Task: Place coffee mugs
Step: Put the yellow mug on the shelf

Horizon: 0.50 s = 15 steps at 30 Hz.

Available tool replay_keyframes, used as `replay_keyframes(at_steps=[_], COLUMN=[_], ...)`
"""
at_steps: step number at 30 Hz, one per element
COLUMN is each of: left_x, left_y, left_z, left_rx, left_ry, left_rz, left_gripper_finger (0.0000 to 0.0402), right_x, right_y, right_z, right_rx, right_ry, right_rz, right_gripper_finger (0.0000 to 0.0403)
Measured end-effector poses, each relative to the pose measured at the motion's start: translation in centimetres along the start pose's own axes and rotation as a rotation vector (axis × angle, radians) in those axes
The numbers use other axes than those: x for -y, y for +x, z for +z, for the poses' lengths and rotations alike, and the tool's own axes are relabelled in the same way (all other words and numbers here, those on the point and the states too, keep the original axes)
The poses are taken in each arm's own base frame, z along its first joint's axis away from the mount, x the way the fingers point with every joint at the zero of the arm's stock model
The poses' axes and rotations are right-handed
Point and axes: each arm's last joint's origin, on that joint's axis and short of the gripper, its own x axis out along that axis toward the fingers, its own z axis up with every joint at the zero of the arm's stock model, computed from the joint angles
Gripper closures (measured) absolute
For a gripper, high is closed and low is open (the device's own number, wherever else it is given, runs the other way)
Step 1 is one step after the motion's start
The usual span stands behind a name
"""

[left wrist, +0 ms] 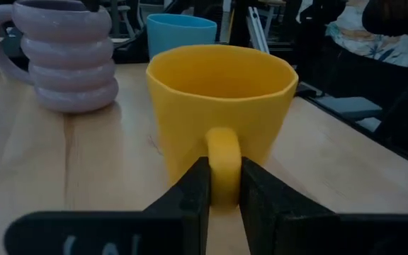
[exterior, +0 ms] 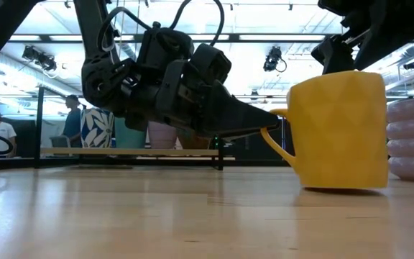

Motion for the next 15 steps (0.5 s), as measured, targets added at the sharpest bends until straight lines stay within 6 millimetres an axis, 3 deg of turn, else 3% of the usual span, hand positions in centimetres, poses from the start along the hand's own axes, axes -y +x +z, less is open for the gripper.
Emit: replay_keyframes(at_steps=[9,15], left_x=[0.3,0.9], left_y=[-0.1,-0.7], left_z=[0.5,2.4], left_rx=[-0.023,-0.118], left_ry=[-0.027,-0.031], left_rz=[-0.008,0.021], left_gripper_finger=[0.034,0.034], right_x=[0.1,0.2], right_y=[-0.1,-0.2], right_z=[-0.1,-0.1], right_rx=[-0.019,-0.034], right_ry=[-0.002,-0.012], right_rz=[-0.041,-0.061], right_gripper_finger=[0.0129,0.0129])
